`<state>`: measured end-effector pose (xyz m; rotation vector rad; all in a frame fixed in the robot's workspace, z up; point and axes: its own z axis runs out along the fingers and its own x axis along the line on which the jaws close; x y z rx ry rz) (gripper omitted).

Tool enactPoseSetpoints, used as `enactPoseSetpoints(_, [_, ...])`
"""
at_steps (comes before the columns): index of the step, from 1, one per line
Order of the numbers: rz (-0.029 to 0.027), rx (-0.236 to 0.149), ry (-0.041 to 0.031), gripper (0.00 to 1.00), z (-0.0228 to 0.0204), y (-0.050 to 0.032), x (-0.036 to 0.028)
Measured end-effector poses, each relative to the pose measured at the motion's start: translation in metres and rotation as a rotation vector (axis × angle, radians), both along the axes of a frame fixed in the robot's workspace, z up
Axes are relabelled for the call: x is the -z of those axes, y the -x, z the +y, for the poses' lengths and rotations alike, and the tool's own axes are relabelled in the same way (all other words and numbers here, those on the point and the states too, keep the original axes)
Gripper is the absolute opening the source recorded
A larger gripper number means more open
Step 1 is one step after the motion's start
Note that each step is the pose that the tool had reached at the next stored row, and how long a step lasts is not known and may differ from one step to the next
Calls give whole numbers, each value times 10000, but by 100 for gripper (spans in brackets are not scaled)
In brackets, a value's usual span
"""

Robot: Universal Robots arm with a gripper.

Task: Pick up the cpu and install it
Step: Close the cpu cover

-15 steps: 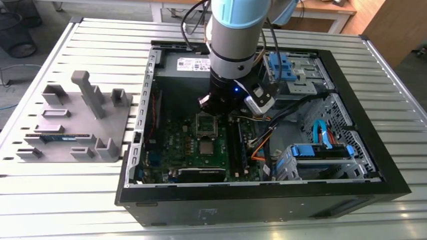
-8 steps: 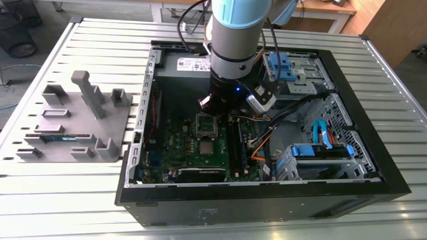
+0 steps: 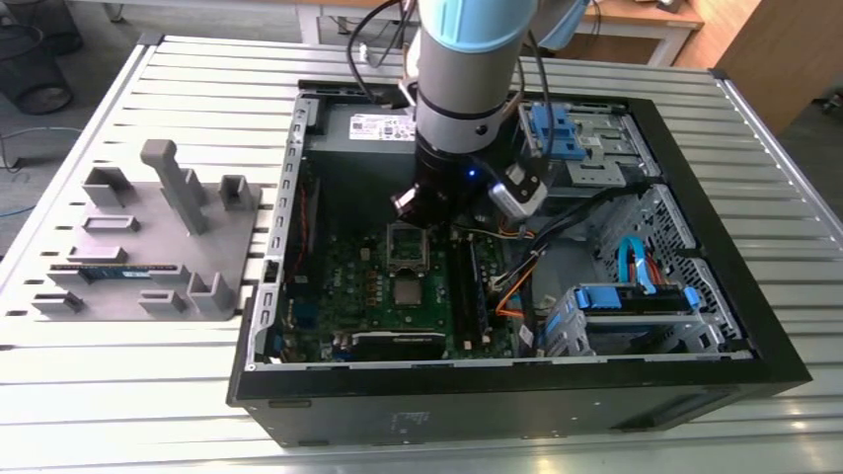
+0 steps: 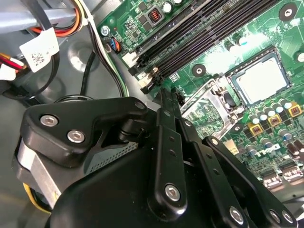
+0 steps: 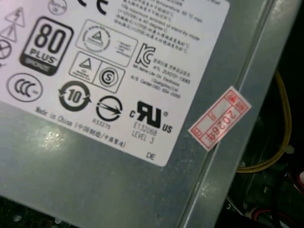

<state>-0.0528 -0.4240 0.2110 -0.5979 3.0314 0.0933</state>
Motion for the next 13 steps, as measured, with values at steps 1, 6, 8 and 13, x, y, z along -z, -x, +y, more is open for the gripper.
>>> enactPoseSetpoints(1, [0, -23, 0, 11, 0, 0, -10])
enactPoseSetpoints(6, [0, -160, 0, 11, 0, 0, -49])
enactPoseSetpoints(8, [-1, -229, -2, 11, 0, 0, -55])
enactPoseSetpoints(13, [-1, -242, -1, 11, 0, 0, -56])
